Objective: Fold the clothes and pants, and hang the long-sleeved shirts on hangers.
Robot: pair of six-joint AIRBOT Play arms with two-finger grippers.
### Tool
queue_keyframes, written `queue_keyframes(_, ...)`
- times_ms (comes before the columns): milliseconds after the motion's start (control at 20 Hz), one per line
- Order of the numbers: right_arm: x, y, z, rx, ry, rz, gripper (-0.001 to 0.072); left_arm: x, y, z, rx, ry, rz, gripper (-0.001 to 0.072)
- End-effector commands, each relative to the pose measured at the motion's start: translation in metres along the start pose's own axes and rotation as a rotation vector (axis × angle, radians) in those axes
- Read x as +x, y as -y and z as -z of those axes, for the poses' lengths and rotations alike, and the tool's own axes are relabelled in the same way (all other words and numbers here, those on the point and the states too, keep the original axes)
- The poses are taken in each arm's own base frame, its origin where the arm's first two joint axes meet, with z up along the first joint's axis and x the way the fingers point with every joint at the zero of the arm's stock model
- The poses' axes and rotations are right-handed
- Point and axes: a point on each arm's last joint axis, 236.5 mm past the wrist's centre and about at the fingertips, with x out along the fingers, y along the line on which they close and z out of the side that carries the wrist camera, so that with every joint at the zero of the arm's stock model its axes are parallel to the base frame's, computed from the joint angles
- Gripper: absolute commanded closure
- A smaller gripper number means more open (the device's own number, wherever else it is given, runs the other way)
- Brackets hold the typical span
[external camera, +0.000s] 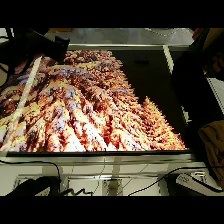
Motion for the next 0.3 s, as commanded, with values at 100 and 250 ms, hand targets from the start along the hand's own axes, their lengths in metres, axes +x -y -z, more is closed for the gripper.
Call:
queue_keyframes(100,-0.046,-0.103,0.016,-0.305,0.160,-0.058,0.0683,0.000,0.000,0.000,0.000,0.000,0.000,0.0010)
queue_keyframes(250,-0.047,-0.124,0.047,-0.411,0.086,-0.058,0.0682,0.000,0.000,0.000,0.000,0.000,0.000,0.0010)
